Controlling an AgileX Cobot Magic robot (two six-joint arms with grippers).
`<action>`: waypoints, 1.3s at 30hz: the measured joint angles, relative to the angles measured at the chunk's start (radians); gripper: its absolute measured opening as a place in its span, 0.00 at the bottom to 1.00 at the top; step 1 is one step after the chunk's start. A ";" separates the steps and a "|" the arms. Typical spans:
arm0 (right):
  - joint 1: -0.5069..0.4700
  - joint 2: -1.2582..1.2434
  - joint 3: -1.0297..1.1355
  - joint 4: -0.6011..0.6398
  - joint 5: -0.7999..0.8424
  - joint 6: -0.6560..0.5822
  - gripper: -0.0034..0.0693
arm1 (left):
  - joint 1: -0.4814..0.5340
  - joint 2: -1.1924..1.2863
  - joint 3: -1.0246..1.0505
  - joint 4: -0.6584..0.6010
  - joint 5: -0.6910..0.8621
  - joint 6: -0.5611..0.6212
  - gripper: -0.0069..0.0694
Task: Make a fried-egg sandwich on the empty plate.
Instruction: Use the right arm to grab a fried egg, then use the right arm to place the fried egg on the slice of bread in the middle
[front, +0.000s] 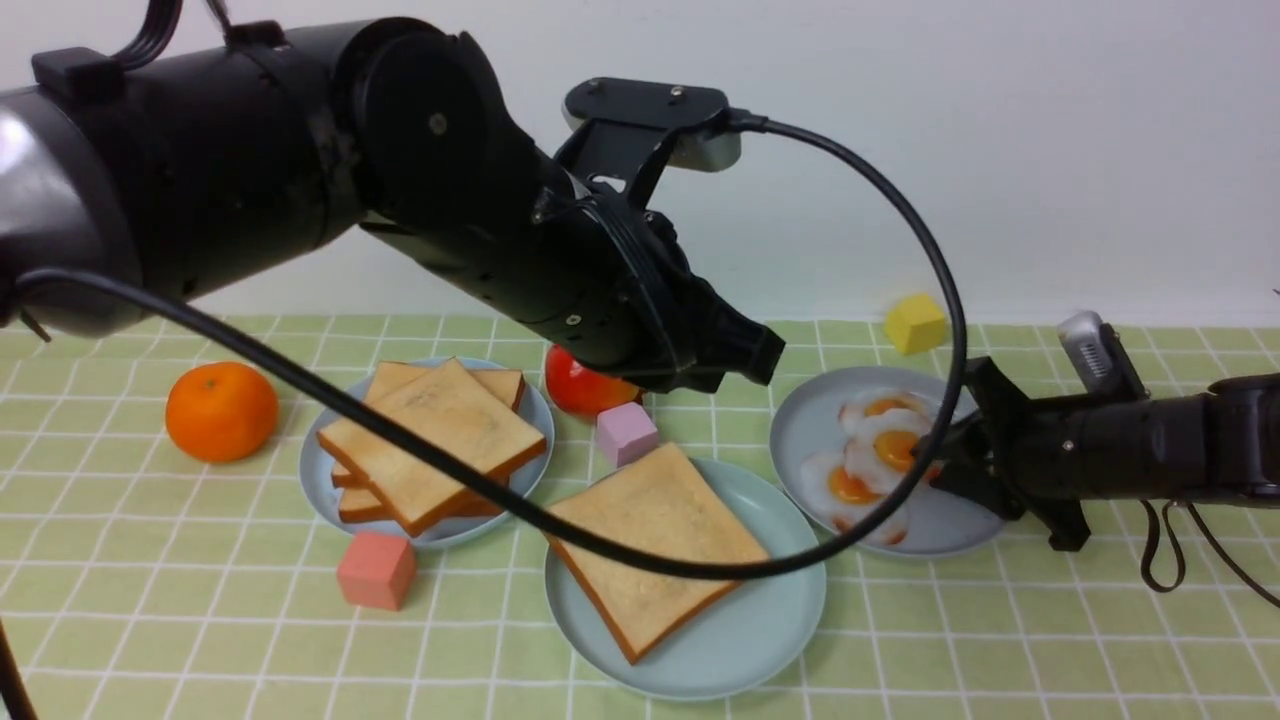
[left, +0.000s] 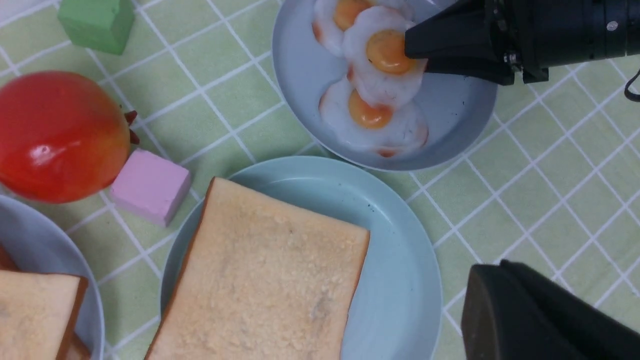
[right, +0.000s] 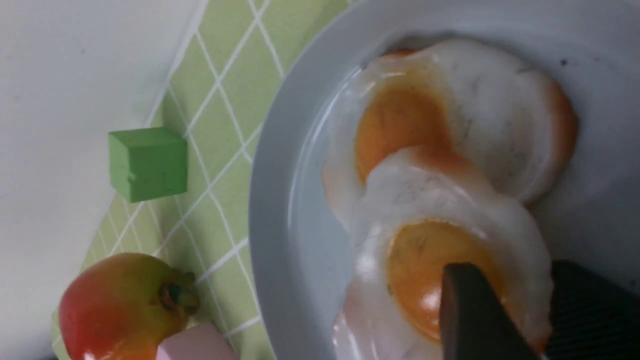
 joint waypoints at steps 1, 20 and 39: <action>0.000 0.000 0.000 -0.008 -0.002 0.006 0.20 | 0.000 0.000 0.000 0.000 0.004 0.000 0.07; 0.000 -0.118 0.000 -0.077 -0.005 0.049 0.14 | 0.000 -0.243 0.050 0.293 0.327 -0.305 0.07; 0.377 -0.213 0.000 -0.122 0.205 -0.046 0.14 | 0.000 -0.659 0.515 0.372 0.132 -0.597 0.07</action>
